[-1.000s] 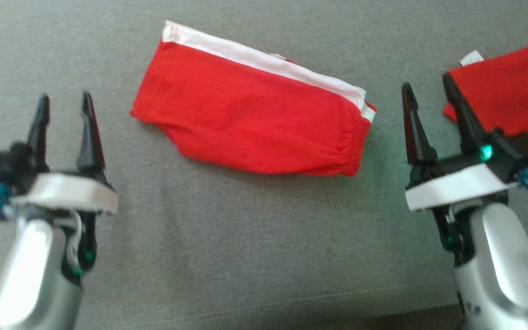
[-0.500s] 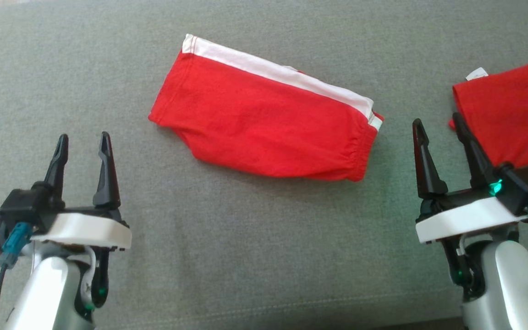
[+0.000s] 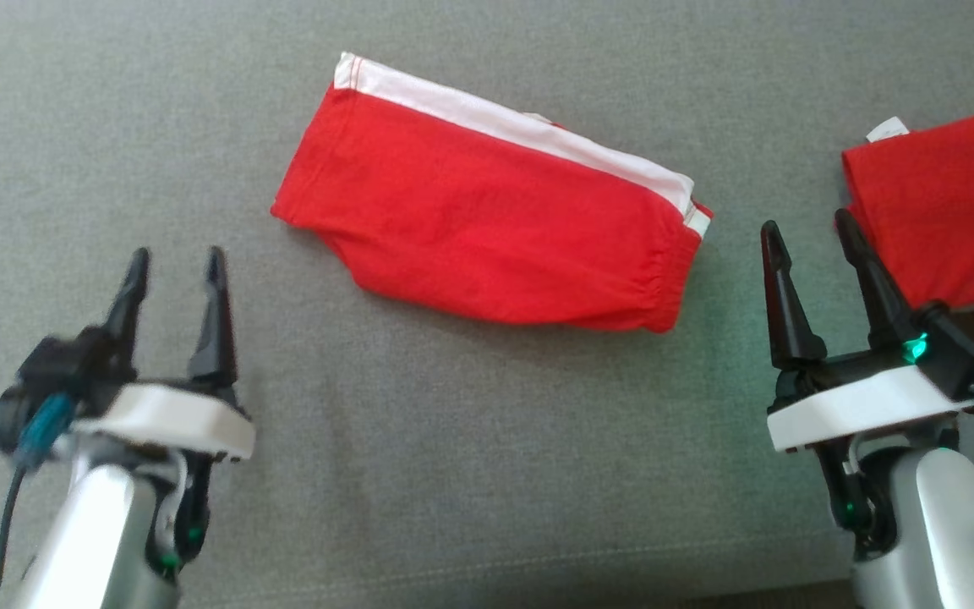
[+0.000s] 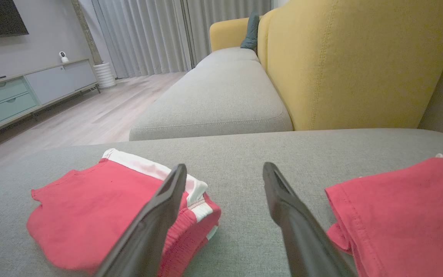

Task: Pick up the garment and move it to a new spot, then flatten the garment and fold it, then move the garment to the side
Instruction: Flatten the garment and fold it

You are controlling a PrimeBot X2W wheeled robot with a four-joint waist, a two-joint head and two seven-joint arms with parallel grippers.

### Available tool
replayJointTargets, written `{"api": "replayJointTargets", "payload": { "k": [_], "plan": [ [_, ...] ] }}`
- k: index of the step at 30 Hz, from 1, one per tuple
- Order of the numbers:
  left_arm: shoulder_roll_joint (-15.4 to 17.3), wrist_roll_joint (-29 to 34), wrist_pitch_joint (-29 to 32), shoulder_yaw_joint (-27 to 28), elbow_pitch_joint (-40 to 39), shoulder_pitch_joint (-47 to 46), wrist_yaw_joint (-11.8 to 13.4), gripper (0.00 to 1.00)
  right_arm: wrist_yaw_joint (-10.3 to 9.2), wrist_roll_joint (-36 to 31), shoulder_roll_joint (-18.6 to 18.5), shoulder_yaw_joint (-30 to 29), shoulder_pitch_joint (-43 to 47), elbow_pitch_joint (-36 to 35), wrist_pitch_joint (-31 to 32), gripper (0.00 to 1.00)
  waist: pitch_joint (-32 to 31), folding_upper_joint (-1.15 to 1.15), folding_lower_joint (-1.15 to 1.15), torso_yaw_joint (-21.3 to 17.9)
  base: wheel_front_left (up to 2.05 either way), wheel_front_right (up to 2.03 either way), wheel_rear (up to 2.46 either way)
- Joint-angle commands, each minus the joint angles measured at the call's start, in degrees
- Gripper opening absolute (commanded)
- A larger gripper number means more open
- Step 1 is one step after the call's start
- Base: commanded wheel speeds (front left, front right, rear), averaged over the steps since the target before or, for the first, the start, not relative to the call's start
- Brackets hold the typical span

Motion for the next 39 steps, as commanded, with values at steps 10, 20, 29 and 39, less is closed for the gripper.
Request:
{"api": "replayJointTargets", "payload": {
  "k": [10,20,29,39],
  "plan": [
    [0.5,-4.8,14.2,-2.6,14.0,-21.1,-9.0,1.0,-0.05,0.3,0.3,2.6,-3.4,-1.9,-0.3,1.0,4.4,0.0,0.0,-3.5,0.0,0.0,0.0],
    [1.8,-6.1,24.2,-4.1,29.3,-30.3,-11.6,1.0,-0.05,1.9,0.3,2.8,-4.1,-0.2,-1.6,1.0,6.1,0.0,0.0,-5.6,0.0,0.0,0.0],
    [1.4,-5.2,30.1,-7.9,34.8,-32.3,-12.8,0.0,-0.05,2.9,0.3,2.9,-4.6,0.6,-2.3,1.0,6.6,0.0,0.0,-5.8,0.0,0.0,0.0],
    [1.3,-5.0,24.5,-6.9,31.4,-28.9,-8.8,0.0,-0.05,2.7,0.3,2.3,-4.2,0.9,-2.0,1.0,4.9,0.0,0.0,-4.0,0.0,0.0,0.0]
  ]
}}
